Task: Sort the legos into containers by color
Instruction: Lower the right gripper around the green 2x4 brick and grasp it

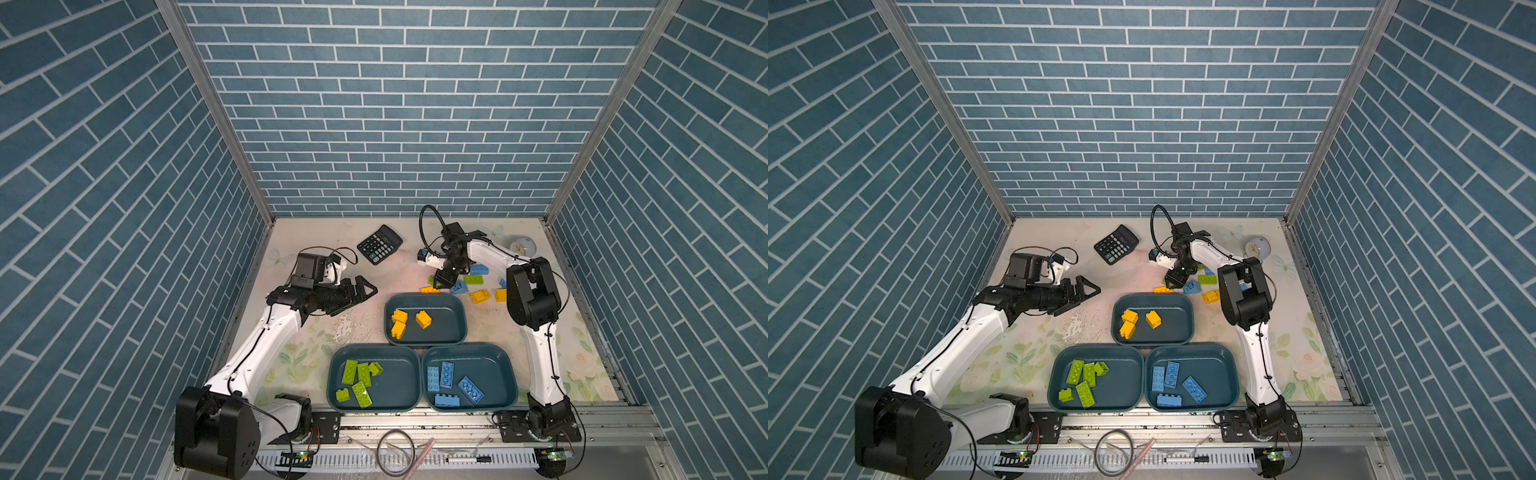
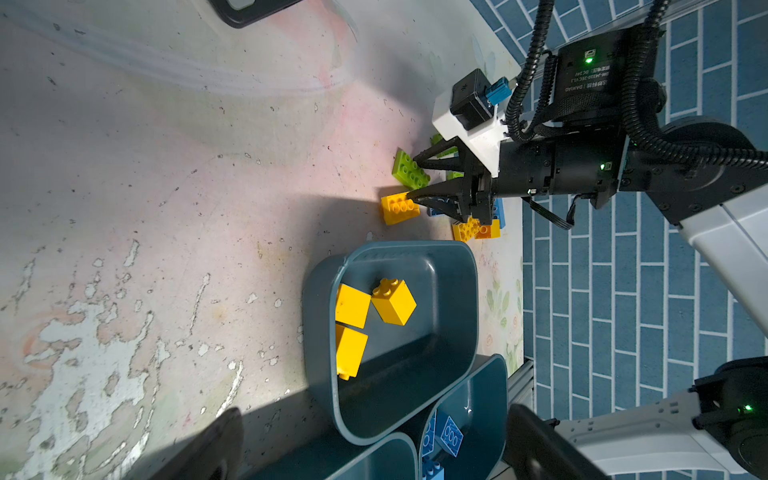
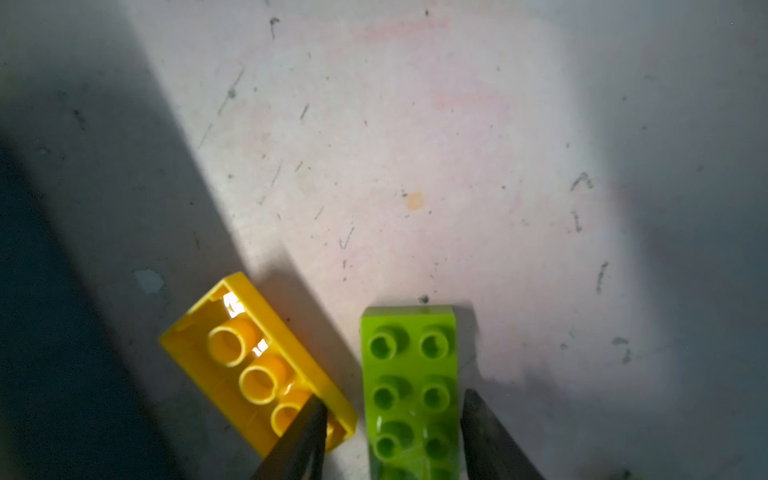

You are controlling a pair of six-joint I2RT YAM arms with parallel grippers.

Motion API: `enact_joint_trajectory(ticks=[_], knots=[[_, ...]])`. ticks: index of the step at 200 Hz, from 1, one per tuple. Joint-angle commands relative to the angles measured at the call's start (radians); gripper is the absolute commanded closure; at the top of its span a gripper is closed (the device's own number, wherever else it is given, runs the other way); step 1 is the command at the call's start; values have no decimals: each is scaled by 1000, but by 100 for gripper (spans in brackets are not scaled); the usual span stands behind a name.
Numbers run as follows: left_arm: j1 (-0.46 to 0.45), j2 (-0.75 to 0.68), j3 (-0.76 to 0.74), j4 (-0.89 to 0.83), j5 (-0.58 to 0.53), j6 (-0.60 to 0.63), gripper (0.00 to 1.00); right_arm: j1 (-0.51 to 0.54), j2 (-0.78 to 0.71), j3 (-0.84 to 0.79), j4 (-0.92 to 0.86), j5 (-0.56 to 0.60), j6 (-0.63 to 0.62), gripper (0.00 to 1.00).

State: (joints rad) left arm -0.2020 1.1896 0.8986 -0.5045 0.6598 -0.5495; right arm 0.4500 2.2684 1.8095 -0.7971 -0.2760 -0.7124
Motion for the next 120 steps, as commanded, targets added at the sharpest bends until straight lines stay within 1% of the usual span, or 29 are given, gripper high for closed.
enact_joint_trajectory(ticks=[1, 66, 120], knots=[[10, -25, -11, -26, 3, 20, 0, -4, 41, -4, -38, 63, -45, 47], [12, -19, -8, -34, 0, 23, 0, -28, 24, 5, -31, 115, -13, 48], [12, -10, -4, -32, -2, 20, 0, -39, 49, 10, -30, 69, -6, 51]])
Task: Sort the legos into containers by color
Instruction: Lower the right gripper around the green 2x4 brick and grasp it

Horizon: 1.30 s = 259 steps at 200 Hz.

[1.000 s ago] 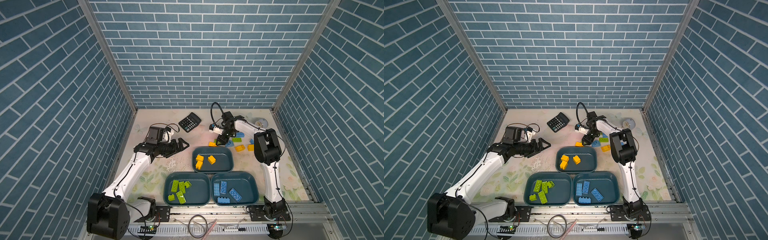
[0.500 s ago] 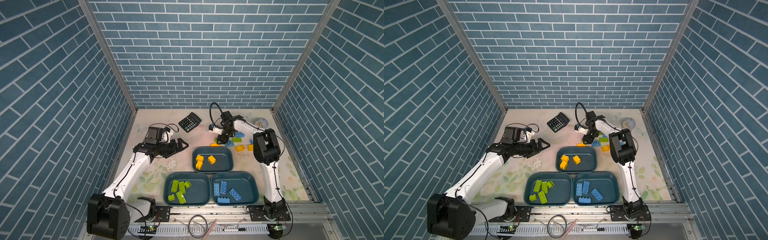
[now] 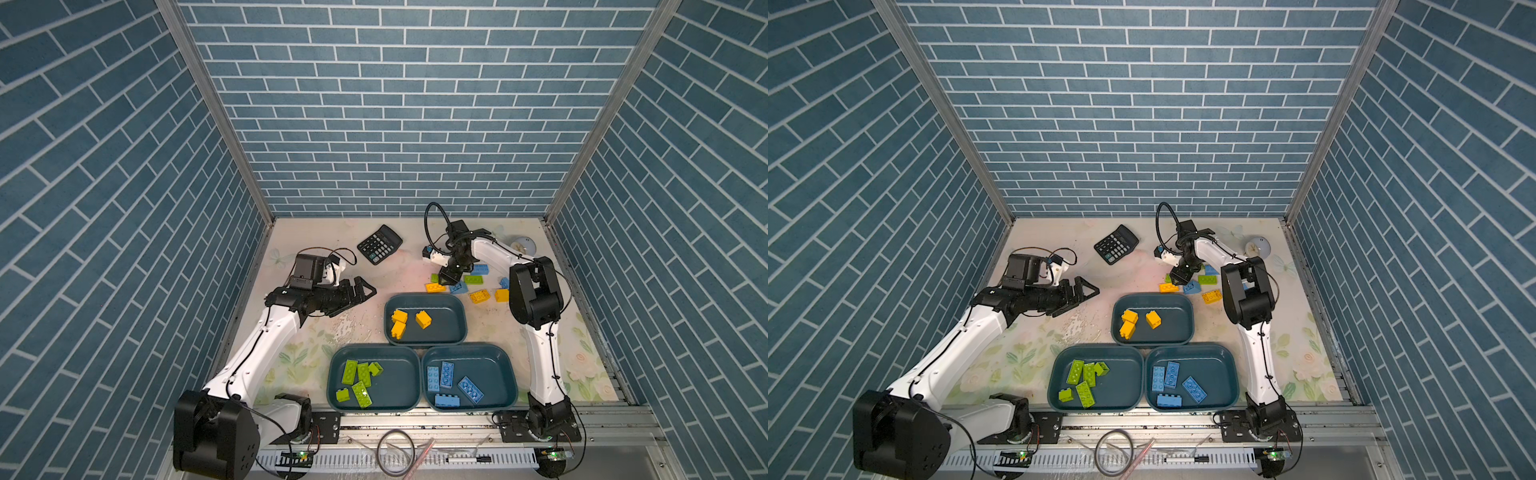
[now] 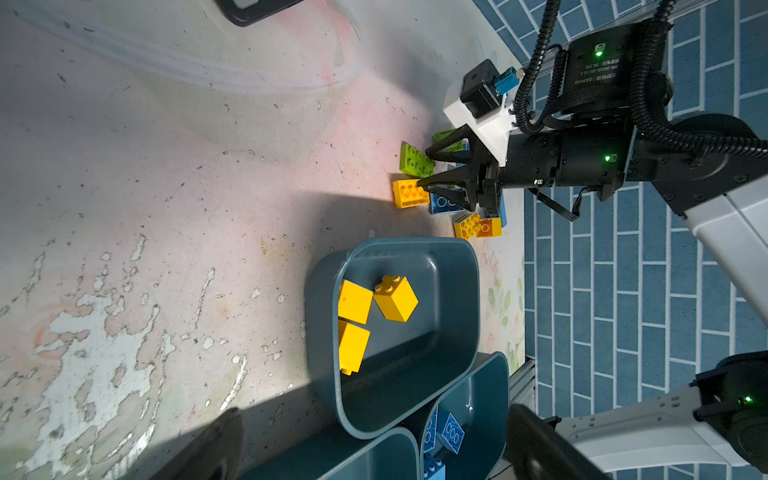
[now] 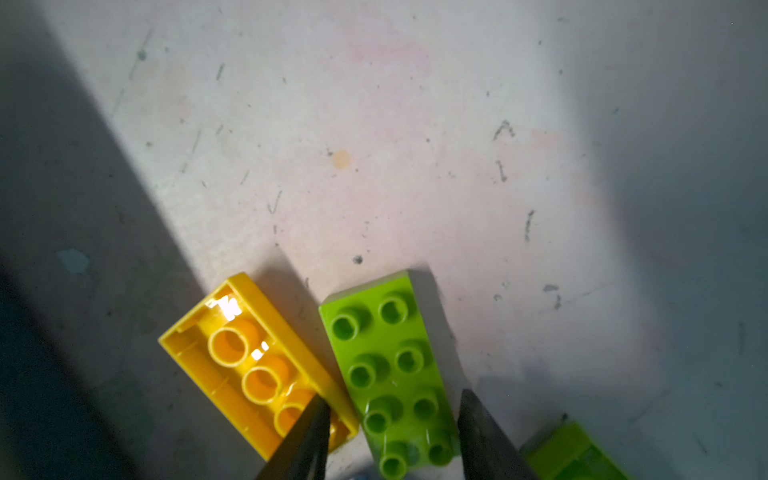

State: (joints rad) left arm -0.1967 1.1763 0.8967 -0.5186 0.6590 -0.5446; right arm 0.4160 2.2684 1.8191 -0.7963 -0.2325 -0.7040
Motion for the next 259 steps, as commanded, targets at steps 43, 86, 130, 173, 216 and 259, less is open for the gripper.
enact_joint_trajectory(ticks=[43, 86, 130, 173, 216, 259], knots=[[6, 11, 5, -18, 1, 11, 0, -6, 80, 53, -75, -15, -3, 58], [6, 39, 30, -24, 9, 23, 0, -5, 66, 32, -62, -11, 3, 68], [8, 52, 45, -35, 14, 40, 0, -6, 24, 44, -52, 4, 9, 61], [10, 49, 38, -35, 16, 44, 0, -6, -14, 53, -60, 55, 15, 54], [13, 44, 31, -40, 21, 48, 0, -16, -33, 36, -71, 102, -7, 47], [16, 44, 27, -40, 23, 49, 0, -6, -39, 20, -65, 48, -8, 41]])
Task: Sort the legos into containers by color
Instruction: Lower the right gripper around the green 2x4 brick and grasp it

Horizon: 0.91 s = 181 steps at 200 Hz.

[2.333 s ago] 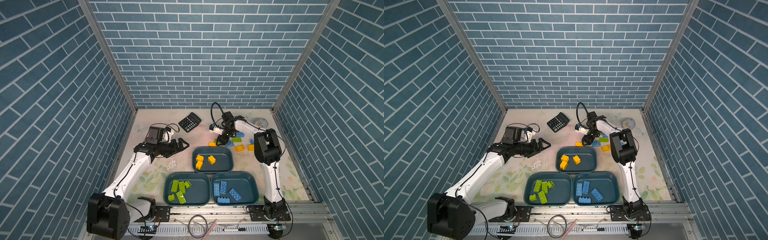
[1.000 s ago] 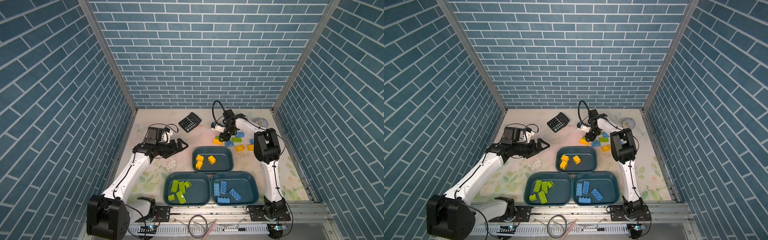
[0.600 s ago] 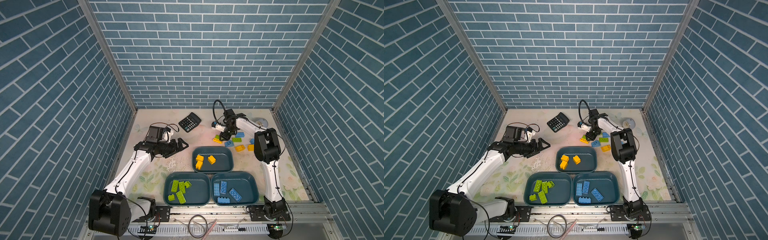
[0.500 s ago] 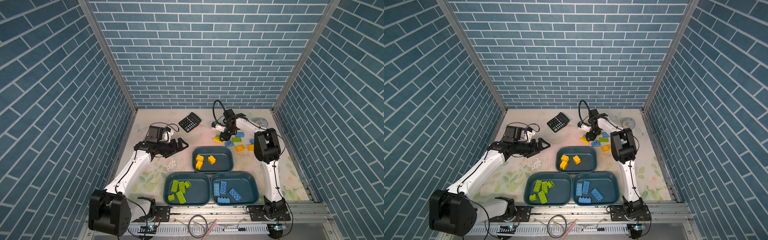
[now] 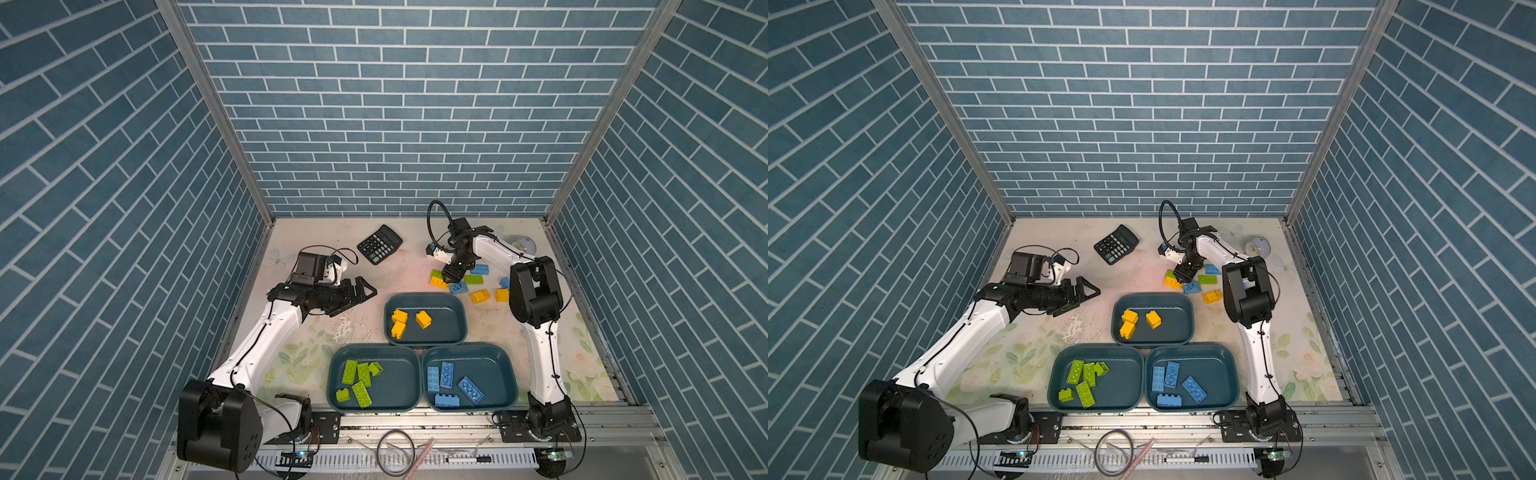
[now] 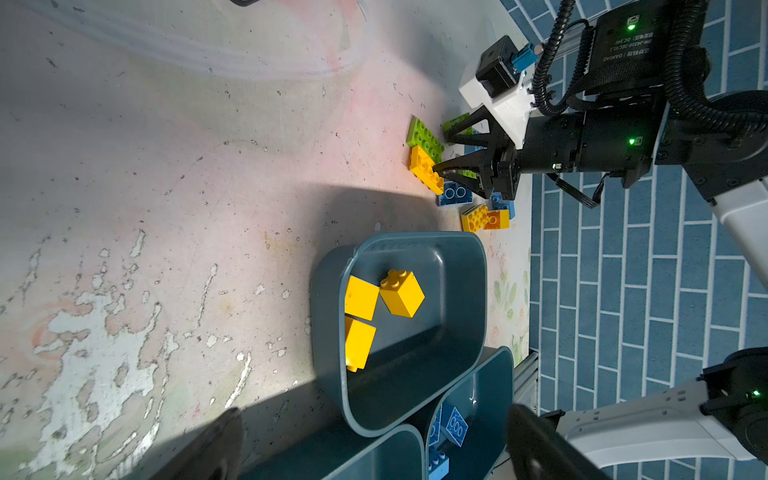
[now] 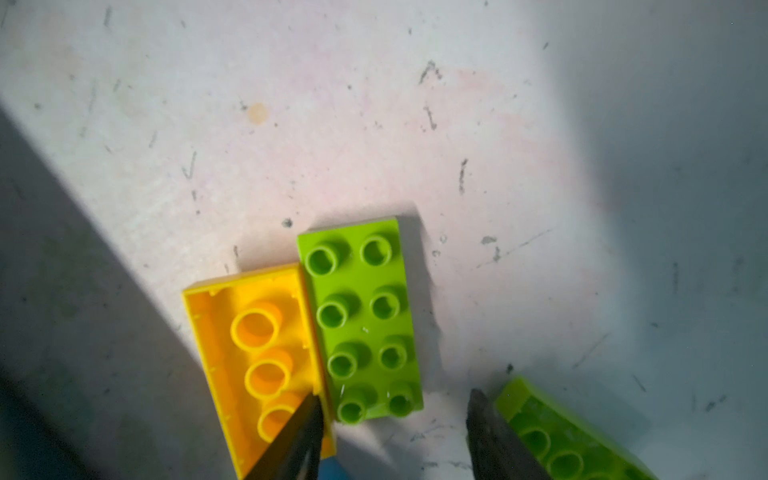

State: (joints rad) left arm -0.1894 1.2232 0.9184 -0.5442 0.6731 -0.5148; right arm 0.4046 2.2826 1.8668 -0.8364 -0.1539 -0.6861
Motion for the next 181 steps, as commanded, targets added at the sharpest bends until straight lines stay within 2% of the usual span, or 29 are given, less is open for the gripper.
enact_joint_trajectory(ticks=[1, 109, 181], knots=[[8, -3, 6, -14, 10, 20, 0, 7, -54, -29, -24, -30, -26, 41], [8, 9, 22, -14, 6, 12, 0, 67, -77, -85, 42, -27, -11, 35], [8, 16, 30, -23, 10, 15, 0, 31, -119, -38, 42, -53, 20, 35]])
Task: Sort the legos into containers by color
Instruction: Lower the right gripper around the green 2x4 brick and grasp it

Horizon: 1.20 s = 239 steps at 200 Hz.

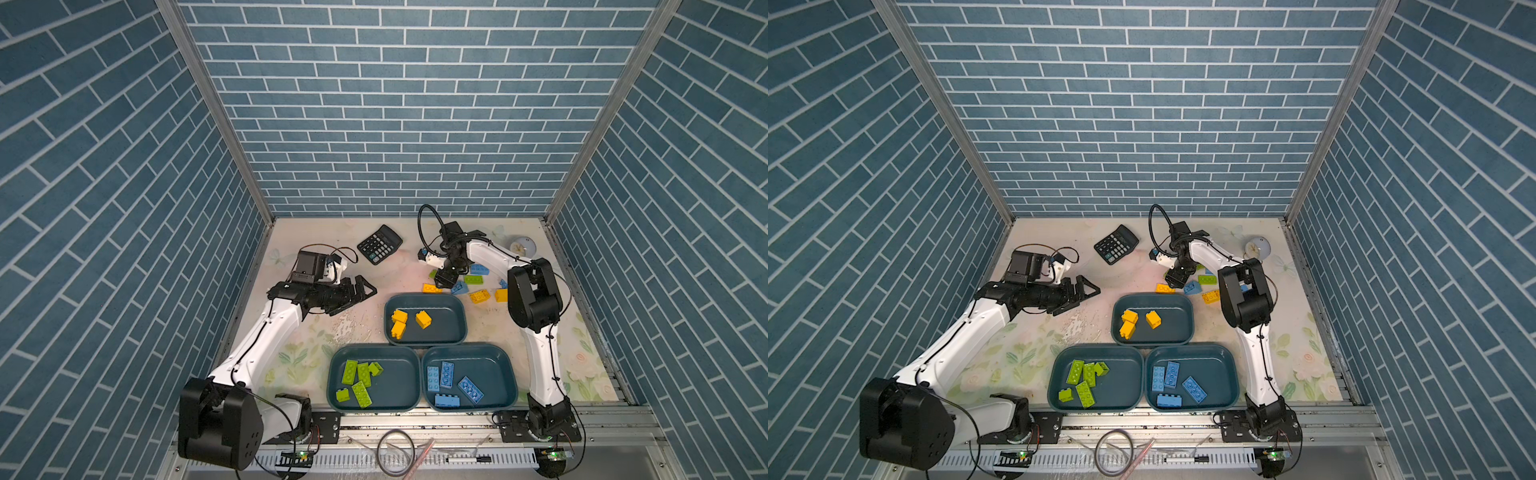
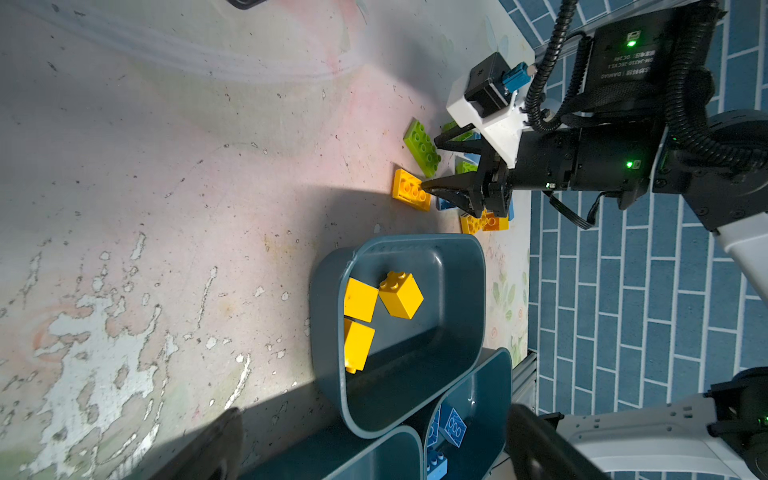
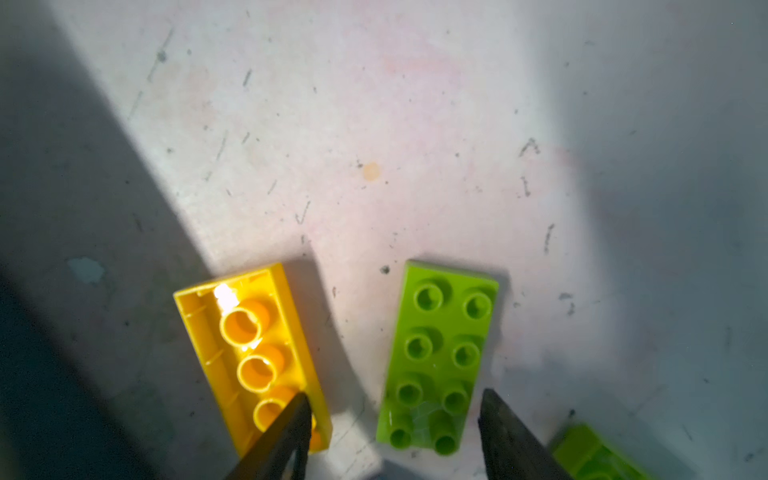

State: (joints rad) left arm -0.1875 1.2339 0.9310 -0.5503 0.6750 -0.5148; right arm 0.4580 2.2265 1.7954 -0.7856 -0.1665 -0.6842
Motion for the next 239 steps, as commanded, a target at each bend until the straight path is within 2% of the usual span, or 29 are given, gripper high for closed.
enact_joint_trajectory(ticks=[1, 57, 111, 159, 212, 239], knots=[[7, 6, 17, -17, 8, 16, 0, -23, -63, 35, -10, -41, 19, 35], [6, 6, 12, -20, 8, 20, 0, -27, 21, 108, -24, -39, 70, 35], [6, 1, 6, -24, 9, 24, 0, -23, 61, 114, -7, -102, 123, 35], [7, -2, 5, -26, 9, 21, 0, -18, 97, 122, -10, -82, 137, 36], [8, 2, 15, -36, 10, 28, 0, -13, 117, 116, -26, -24, 132, 43], [8, 7, 22, -37, 14, 31, 0, -14, 119, 112, -38, -9, 124, 56]])
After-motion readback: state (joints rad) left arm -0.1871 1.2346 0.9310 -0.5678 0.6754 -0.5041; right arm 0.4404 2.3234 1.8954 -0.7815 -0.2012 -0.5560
